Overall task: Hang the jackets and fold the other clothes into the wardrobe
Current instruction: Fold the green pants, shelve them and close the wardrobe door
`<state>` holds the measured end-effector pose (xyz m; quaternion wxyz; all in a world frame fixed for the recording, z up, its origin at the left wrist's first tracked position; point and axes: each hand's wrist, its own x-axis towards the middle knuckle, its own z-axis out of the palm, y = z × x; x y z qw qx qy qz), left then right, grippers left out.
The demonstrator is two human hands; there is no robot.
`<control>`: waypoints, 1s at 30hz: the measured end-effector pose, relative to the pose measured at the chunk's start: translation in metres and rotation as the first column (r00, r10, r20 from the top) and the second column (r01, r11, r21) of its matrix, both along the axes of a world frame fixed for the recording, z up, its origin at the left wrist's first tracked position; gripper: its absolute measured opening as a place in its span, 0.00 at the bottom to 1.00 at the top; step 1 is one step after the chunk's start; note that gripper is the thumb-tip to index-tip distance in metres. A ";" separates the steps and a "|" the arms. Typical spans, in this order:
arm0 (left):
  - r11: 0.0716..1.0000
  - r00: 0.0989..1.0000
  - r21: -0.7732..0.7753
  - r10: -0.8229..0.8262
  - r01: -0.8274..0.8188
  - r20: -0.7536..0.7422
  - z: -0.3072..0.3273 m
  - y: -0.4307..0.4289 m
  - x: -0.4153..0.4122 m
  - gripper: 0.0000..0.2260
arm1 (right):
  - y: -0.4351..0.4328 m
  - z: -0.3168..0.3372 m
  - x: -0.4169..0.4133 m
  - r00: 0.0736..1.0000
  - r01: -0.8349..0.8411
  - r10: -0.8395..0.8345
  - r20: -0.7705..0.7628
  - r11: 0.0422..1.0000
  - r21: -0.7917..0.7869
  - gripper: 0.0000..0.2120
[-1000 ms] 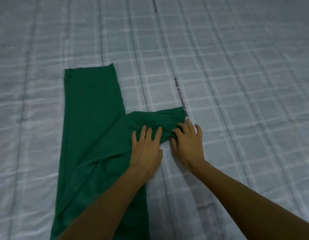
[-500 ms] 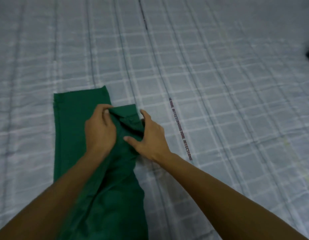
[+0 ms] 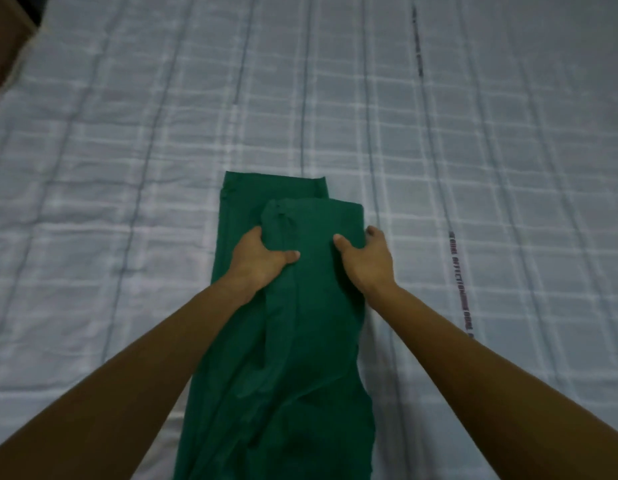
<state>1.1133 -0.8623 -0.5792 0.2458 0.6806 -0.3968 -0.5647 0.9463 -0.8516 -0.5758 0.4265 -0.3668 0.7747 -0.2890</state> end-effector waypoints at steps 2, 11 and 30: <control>0.996 0.998 -0.085 0.007 -0.012 -0.061 0.002 -0.007 0.001 0.12 | -0.011 0.000 0.005 0.994 0.107 -0.105 0.030 0.993 -0.051 0.22; 0.974 0.984 -0.163 0.139 -0.157 -0.114 0.016 -0.064 0.049 0.08 | -0.070 0.021 0.030 0.994 -0.027 -0.013 -0.111 0.935 -0.354 0.15; 0.887 0.872 -0.436 0.330 -0.155 0.362 -0.013 -0.058 0.061 0.19 | -0.042 -0.015 0.033 0.928 -0.221 0.177 -0.329 0.970 -0.104 0.25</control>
